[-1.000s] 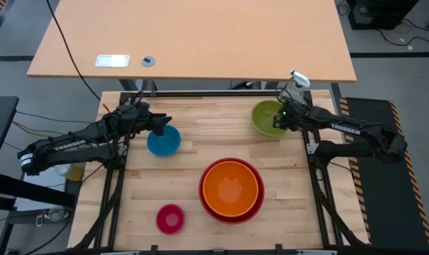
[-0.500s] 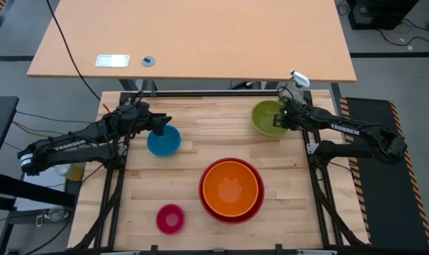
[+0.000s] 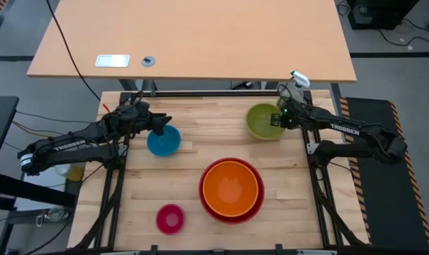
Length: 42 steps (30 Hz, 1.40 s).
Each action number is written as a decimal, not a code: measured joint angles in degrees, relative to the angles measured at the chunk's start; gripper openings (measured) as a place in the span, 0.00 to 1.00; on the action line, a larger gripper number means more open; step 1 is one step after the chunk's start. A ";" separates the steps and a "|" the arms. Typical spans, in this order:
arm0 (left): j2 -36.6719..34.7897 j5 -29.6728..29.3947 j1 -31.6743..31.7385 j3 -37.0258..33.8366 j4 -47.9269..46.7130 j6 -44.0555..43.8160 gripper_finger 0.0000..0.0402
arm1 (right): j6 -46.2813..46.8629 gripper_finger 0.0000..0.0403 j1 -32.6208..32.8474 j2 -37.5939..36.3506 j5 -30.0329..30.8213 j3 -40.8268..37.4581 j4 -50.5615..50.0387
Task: Nest bowls inside each other
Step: Stack the green bowl on top of the orange bowl
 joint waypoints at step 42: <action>7.06 -3.32 1.25 0.00 8.73 2.66 0.54 | -21.99 0.07 19.62 0.07 -33.12 18.63 16.89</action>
